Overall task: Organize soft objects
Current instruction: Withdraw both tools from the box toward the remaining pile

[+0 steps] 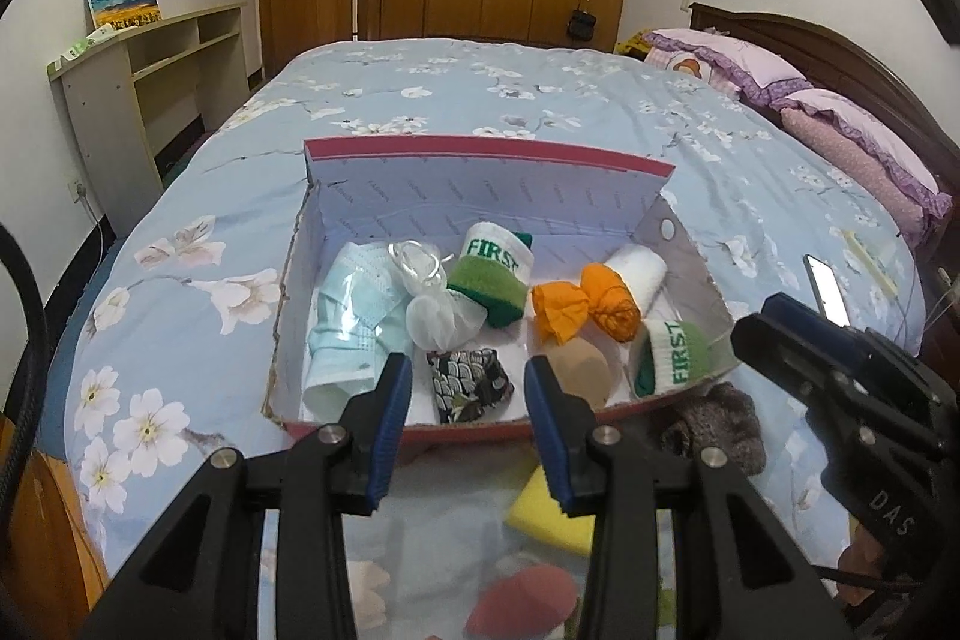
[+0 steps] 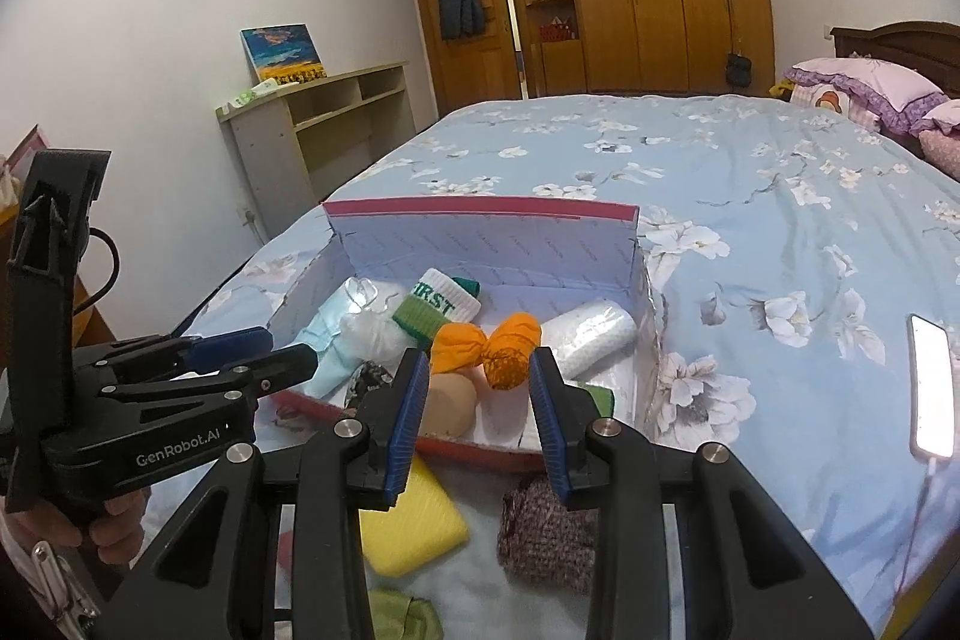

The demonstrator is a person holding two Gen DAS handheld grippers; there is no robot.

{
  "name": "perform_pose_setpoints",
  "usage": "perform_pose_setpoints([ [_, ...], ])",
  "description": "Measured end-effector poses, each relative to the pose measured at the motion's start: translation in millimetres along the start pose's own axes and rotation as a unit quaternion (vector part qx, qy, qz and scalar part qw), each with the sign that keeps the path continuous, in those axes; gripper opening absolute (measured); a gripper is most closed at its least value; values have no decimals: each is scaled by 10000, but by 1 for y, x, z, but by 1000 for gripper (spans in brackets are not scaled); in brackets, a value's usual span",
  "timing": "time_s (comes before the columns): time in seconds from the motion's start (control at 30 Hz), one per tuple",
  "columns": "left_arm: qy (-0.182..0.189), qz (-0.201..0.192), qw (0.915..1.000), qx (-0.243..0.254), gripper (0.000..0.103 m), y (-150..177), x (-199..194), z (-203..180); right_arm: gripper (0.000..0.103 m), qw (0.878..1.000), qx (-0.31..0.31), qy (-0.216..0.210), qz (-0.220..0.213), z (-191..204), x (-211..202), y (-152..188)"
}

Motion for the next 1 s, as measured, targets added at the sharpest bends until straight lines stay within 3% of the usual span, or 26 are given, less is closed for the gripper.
perform_pose_setpoints([
  [0.4, 75, 102, 9999, -80, 41, 21, -15, -1, 36, 9999, -52, 49, 126, 0, -20, 16],
  [0.83, 346, 433, 9984, -76, 41, 45, -5, -18, 36, 9992, -59, 154, 372, -9, -25, 39],
  [1.0, 496, 555, 9972, -16, 51, 55, -1, -30, 36, 9989, -8, 210, 425, -17, -26, 44],
])
Point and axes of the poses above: each gripper's, at about its wrist camera, not at the fingertips, and x roughly the way its jaws point, z to its left, y to its underside, the point moved 7 cm from there along x, roughly the way its jaws point, and after that the axes turned 7 degrees about x, right-handed, at the moved point
